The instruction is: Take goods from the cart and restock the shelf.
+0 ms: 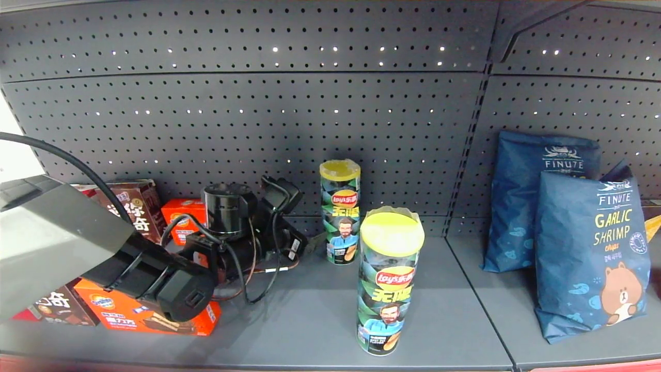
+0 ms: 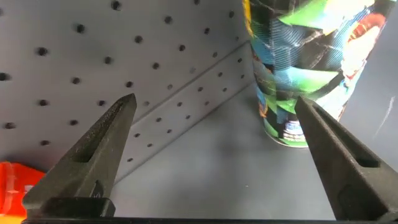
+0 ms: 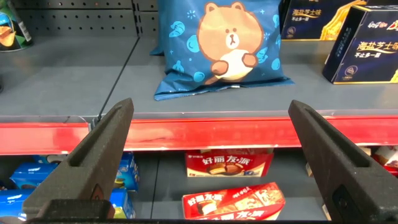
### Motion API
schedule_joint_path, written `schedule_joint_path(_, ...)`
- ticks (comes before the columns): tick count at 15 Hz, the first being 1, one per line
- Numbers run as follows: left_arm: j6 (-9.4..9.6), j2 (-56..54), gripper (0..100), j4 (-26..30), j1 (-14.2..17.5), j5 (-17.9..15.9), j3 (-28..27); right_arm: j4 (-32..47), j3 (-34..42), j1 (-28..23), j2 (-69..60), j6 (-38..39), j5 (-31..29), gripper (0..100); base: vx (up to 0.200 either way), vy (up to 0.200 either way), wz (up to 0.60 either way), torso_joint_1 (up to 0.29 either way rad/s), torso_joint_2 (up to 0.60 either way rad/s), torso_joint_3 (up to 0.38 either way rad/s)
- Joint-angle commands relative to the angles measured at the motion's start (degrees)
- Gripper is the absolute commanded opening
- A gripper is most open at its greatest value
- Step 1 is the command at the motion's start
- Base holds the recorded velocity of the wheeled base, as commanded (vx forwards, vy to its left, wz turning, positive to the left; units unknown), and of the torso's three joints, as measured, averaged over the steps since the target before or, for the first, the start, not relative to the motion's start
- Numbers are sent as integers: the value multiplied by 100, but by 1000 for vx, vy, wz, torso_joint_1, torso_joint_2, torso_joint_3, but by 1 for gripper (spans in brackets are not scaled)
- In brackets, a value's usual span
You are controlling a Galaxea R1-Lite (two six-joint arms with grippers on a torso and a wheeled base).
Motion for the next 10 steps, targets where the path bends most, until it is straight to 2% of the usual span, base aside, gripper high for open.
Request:
schedule_joint_path(1,19,-75,100,5,12,20,14,-3,0,0,7,-4,1,100,0,0,0,0,0,0)
schedule_joint_path(5,379,-66,100,31,91,231,22,-3,0,0,7,-4,1,100,0,0,0,0,0,0)
schedule_joint_path(10,485,-39,100,49,100,477,-30,-3,0,-9,7,-4,1,100,0,0,0,0,0,0)
